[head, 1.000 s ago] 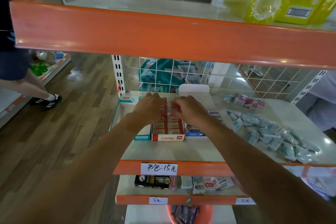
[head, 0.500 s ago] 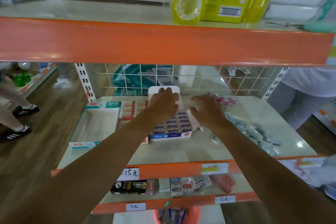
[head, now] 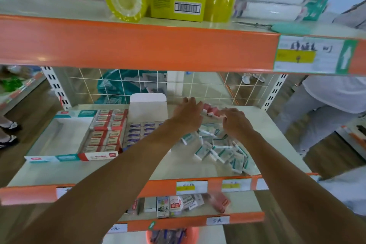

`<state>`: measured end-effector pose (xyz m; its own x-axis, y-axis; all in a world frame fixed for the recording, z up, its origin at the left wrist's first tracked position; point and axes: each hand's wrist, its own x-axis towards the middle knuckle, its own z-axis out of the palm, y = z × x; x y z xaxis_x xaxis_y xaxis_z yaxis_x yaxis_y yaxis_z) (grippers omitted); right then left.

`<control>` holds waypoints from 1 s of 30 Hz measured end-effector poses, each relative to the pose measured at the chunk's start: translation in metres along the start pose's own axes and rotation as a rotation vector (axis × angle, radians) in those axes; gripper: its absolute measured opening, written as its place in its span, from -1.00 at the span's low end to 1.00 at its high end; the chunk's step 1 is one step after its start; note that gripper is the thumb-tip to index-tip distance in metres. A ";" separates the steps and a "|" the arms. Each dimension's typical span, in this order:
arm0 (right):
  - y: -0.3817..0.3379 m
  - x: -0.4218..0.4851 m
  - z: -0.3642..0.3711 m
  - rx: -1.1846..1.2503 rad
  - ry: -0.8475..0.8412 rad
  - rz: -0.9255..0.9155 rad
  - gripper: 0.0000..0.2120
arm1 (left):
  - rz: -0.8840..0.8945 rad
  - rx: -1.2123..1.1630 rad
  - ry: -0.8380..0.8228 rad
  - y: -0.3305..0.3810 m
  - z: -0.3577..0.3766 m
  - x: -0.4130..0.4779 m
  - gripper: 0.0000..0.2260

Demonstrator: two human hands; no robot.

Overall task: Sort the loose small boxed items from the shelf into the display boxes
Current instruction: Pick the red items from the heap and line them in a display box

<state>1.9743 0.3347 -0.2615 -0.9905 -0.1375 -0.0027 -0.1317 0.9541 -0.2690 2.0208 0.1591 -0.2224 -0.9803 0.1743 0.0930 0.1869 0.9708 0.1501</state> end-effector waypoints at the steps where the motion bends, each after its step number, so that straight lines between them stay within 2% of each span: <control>1: 0.003 0.003 -0.001 0.006 -0.002 -0.001 -0.55 | -0.010 0.005 -0.002 0.003 0.002 0.002 -0.67; 5: 0.016 0.017 0.002 -0.010 -0.049 -0.053 -0.52 | -0.040 -0.010 0.003 0.014 0.008 0.007 -0.67; 10: 0.026 0.024 0.015 -0.156 -0.111 -0.161 -0.53 | -0.061 -0.039 0.001 0.020 0.014 0.011 -0.61; 13: 0.030 0.027 0.015 -0.149 -0.078 -0.207 -0.65 | -0.071 -0.051 -0.010 0.024 0.017 0.013 -0.58; 16: 0.032 0.025 0.009 -0.095 -0.064 -0.223 -0.78 | -0.063 -0.065 -0.001 0.029 0.022 0.018 -0.62; 21: 0.039 0.024 0.004 -0.027 -0.054 -0.249 -0.83 | -0.062 -0.109 0.010 0.044 0.034 0.034 -0.74; 27: 0.044 0.017 -0.008 -0.066 -0.107 -0.260 -0.81 | -0.022 -0.016 -0.111 0.063 0.041 0.056 -0.80; 30: 0.048 0.016 -0.008 -0.053 -0.077 -0.228 -0.82 | -0.050 0.024 -0.151 0.069 0.044 0.064 -0.81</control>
<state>1.9521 0.3810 -0.2669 -0.9291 -0.3691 -0.0212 -0.3558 0.9083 -0.2200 1.9677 0.2442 -0.2498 -0.9871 0.1468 -0.0635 0.1380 0.9823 0.1268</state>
